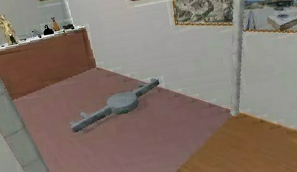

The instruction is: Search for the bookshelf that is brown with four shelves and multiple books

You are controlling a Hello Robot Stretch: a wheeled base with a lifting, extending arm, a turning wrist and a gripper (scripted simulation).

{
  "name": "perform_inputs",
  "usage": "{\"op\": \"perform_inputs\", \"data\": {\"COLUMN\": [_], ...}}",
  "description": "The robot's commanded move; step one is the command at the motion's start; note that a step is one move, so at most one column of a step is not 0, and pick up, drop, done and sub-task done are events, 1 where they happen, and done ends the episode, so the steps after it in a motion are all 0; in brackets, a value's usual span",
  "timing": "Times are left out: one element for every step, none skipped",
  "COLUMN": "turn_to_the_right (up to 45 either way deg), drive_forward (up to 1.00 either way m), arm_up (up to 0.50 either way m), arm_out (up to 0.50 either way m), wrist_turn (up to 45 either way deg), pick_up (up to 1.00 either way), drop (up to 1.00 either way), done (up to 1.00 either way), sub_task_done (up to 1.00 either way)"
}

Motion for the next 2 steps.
{"op": "perform_inputs", "data": {"turn_to_the_right": [0.0,-45.0], "drive_forward": [0.70,0.00], "arm_up": [0.00,0.00], "arm_out": [0.00,0.00], "wrist_turn": [0.0,0.0], "pick_up": [0.00,0.00], "drop": [0.00,0.00], "done": [0.00,0.00], "sub_task_done": [0.00,0.00]}}
